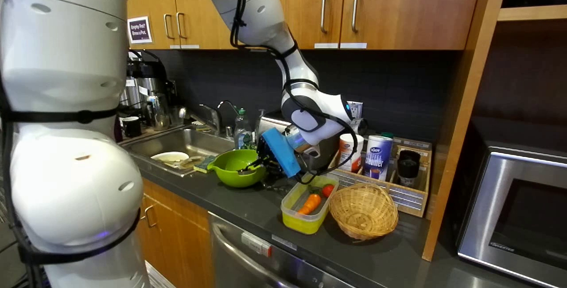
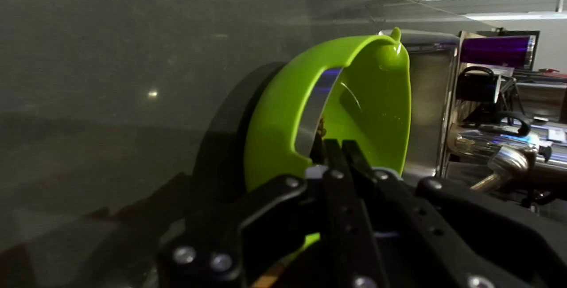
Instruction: Use the spoon to scoop up contents from the green bowl and put them inside the sink
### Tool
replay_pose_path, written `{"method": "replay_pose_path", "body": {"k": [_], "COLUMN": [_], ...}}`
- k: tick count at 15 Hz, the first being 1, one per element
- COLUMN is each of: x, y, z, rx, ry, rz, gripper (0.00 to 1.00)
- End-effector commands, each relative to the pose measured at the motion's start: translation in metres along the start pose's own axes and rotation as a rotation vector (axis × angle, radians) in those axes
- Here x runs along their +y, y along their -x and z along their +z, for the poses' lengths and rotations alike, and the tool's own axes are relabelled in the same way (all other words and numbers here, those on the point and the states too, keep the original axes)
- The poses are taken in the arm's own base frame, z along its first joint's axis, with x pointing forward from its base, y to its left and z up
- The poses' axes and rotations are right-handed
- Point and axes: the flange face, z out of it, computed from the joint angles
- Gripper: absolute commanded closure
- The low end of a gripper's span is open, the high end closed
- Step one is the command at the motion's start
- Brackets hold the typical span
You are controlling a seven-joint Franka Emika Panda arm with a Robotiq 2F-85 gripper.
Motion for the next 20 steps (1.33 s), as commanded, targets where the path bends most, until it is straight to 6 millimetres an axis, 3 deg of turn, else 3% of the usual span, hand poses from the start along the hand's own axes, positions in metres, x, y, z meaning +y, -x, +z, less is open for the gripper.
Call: {"method": "replay_pose_path", "body": {"k": [1, 20], "x": [-0.026, -0.075], "y": [0.007, 0.017], "z": [-0.004, -0.026], "rx": [0.042, 0.148], "ry": [0.047, 0.306], "rz": [-0.006, -0.017], "gripper": [0.99, 0.99]}}
